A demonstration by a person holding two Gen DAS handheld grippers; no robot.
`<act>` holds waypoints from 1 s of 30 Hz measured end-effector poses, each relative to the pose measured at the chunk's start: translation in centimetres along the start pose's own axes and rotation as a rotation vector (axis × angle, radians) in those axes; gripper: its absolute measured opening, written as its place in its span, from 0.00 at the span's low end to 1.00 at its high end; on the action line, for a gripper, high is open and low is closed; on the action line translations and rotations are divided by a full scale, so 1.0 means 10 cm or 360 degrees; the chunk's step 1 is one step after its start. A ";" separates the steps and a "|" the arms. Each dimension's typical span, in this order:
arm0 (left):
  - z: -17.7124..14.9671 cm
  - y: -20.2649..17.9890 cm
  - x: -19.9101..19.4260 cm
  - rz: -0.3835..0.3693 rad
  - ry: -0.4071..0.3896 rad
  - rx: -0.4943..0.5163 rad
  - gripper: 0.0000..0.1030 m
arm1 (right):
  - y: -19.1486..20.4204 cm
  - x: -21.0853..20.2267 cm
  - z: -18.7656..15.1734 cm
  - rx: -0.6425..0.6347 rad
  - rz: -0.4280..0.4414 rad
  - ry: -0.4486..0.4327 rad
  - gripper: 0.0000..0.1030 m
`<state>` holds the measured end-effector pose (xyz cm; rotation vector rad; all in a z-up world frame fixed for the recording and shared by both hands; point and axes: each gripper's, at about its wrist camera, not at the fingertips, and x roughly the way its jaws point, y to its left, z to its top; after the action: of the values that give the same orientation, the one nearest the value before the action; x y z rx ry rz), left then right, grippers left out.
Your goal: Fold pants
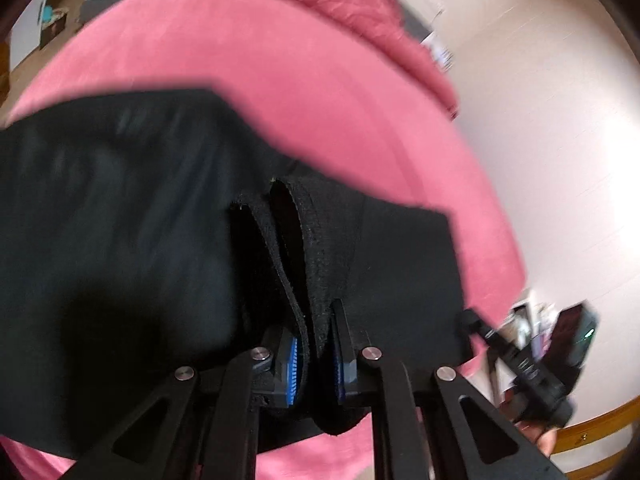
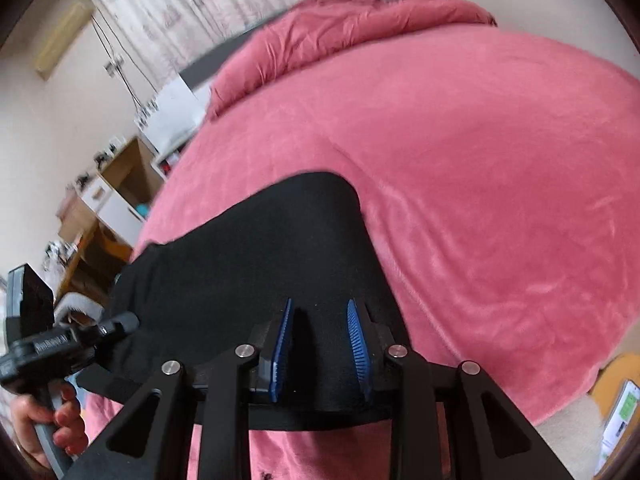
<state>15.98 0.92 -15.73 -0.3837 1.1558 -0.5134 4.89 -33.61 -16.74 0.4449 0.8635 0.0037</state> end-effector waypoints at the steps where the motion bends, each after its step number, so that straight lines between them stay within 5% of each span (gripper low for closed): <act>1: -0.06 0.08 0.10 0.0010 0.0004 -0.0010 0.13 | 0.01 0.06 -0.03 -0.0024 -0.0026 0.0020 0.25; 7: -0.10 0.20 0.15 -0.0136 -0.0068 -0.0131 0.14 | 0.13 0.09 0.07 -0.0157 -0.0108 0.0068 0.22; 11: -0.07 0.36 0.06 -0.0206 -0.0115 -0.0242 0.14 | 0.24 -0.05 0.28 -0.0240 -0.0053 -0.0032 0.23; 17: 0.02 0.28 0.10 -0.0140 -0.0138 -0.0181 0.14 | 0.32 0.33 0.75 -0.0272 -0.0116 0.0011 0.23; 23: -0.01 0.18 0.16 -0.0130 -0.0141 -0.0163 0.17 | 0.17 0.79 0.87 -0.0294 -0.0300 0.0057 0.24; 26: -0.03 0.16 0.19 -0.0073 -0.0152 -0.0091 0.17 | 0.08 0.87 0.84 -0.0246 -0.0302 0.0043 0.34; 30: -0.04 0.01 0.19 0.0008 -0.0171 0.0025 0.17 | -0.04 0.63 0.83 -0.0080 -0.0170 -0.0022 0.35</act>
<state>16.21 -0.12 -17.36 -0.3898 1.0485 -0.4914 15.03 -35.94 -16.79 0.3508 0.8708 -0.0758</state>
